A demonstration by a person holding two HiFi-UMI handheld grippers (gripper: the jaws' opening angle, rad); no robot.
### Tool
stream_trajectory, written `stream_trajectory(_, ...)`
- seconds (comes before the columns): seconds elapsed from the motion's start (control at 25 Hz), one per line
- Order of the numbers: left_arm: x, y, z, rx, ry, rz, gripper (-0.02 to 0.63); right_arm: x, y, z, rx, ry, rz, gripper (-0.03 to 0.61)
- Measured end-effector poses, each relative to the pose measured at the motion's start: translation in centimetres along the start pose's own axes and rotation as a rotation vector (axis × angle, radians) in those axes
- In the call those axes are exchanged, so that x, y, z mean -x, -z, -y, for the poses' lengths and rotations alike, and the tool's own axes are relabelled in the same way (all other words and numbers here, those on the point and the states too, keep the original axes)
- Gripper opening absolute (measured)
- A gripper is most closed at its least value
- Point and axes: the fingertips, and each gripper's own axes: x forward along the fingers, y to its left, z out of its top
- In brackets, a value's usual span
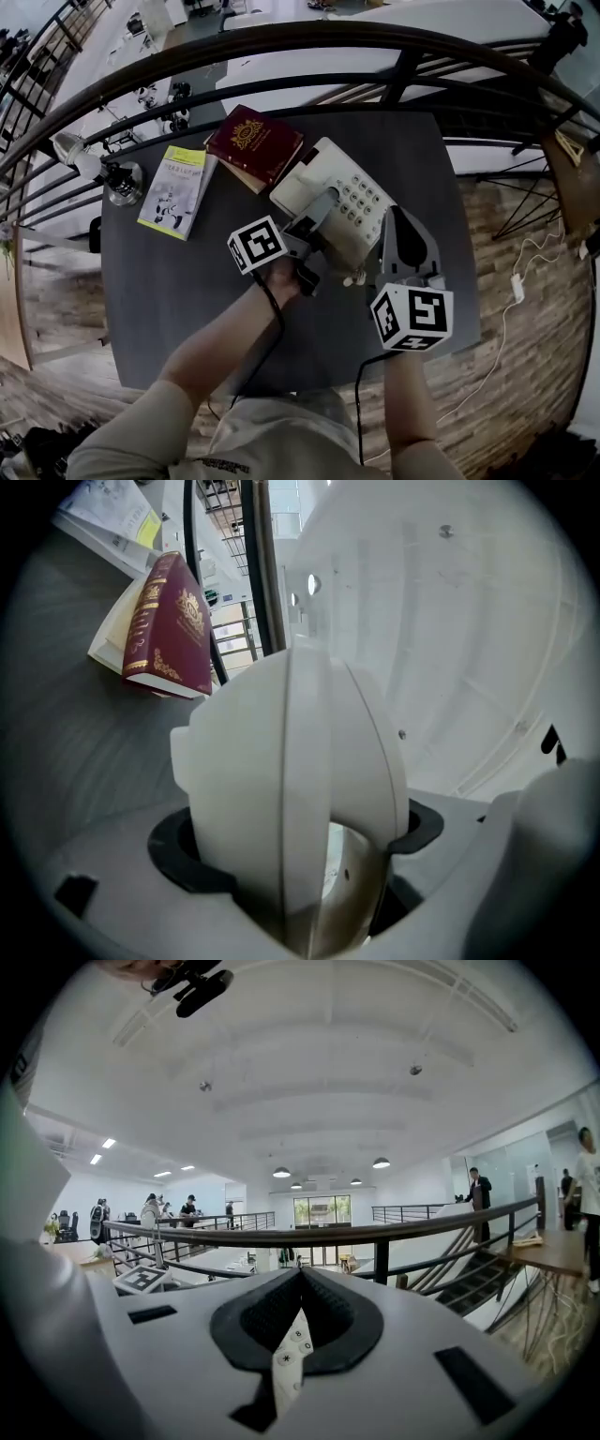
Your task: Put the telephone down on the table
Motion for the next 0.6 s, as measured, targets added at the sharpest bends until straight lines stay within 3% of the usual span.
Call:
stream_trajectory(0.28,-2.5,0.5,-7.4,0.037,-0.088,-0.024,0.457,-3.7,7.1,1.4,0.016,0.057,-0.095,0.003)
stream_trajectory(0.6,-4.8,1.3,-13.6,0.085,-0.160,-0.039,0.457,-5.4,14.4,4.1,-0.075,0.084,-0.206,0.003)
